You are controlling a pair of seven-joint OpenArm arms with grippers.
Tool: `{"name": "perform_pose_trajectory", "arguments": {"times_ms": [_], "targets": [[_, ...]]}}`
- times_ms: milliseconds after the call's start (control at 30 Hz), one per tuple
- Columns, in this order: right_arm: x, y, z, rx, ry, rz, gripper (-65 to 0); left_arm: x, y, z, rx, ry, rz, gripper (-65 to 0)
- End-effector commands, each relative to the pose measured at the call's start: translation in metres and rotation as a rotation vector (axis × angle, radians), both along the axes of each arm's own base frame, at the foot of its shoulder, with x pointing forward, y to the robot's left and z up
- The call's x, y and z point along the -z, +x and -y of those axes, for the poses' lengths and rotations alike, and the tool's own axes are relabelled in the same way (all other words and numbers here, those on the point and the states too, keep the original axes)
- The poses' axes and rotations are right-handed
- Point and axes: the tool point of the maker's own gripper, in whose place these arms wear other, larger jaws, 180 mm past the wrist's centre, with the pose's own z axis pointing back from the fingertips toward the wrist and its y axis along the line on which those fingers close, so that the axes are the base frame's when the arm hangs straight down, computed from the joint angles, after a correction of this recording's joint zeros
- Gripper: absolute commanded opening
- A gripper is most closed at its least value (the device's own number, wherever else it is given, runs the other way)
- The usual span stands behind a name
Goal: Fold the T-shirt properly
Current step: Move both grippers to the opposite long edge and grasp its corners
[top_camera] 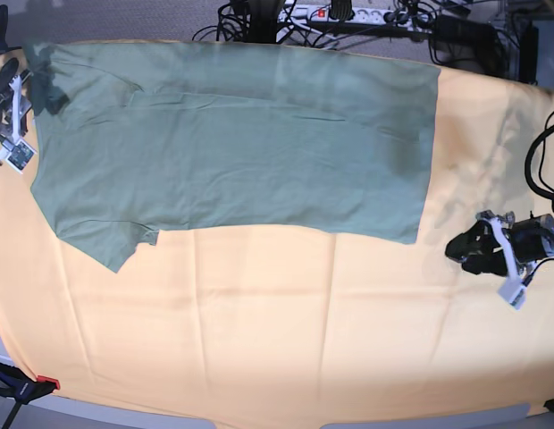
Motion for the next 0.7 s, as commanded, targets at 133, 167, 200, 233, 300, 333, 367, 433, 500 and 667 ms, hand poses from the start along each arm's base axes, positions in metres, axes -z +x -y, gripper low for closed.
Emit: {"name": "perform_pose_trajectory", "arguments": {"times_ms": [133,167,200,233,300,333,367,433,500,667], "targets": [[-0.009,0.01,-0.002,-0.026,-0.003,0.043,-29.4,0.021,0.008,-0.006,-0.095,-0.144,-0.063,-32.9],[-0.009,0.01,-0.003,-0.027,-0.001,0.045,-29.4,0.029,0.008,-0.005,-0.109,-0.161,-0.084,-32.9],[-0.01,0.01,-0.003,-0.024,0.0,0.048,-29.4,0.035,0.008,-0.001,-0.117,-0.181,-0.1,-32.9],[-0.01,0.011,-0.002,-0.021,0.0,0.051,-29.4,0.039,0.008,0.002,-0.123,-0.199,-0.114,-32.9],[-0.01,0.011,-0.002,-0.019,0.0,0.051,-29.4,0.047,0.007,0.012,-0.121,-0.226,-0.137,-32.9],[-0.01,0.011,-0.002,-0.02,0.0,0.051,-29.4,0.051,0.007,0.018,-0.113,-0.234,-0.147,-32.9],[-0.01,0.011,-0.002,-0.02,0.0,0.051,-29.4,0.053,0.007,0.025,-0.103,-0.243,-0.153,-32.9],[-0.01,0.011,-0.002,-0.019,0.0,0.051,-29.4,0.06,0.005,0.041,-0.076,-0.256,-0.178,-32.9],[-0.01,0.011,-0.002,-0.019,0.0,0.051,-29.4,0.068,0.001,0.056,-0.042,-0.26,-0.213,-32.9],[-0.01,0.011,-0.003,-0.021,0.002,0.054,-29.4,0.075,-0.012,0.082,0.019,-0.307,-0.295,-32.9]]}}
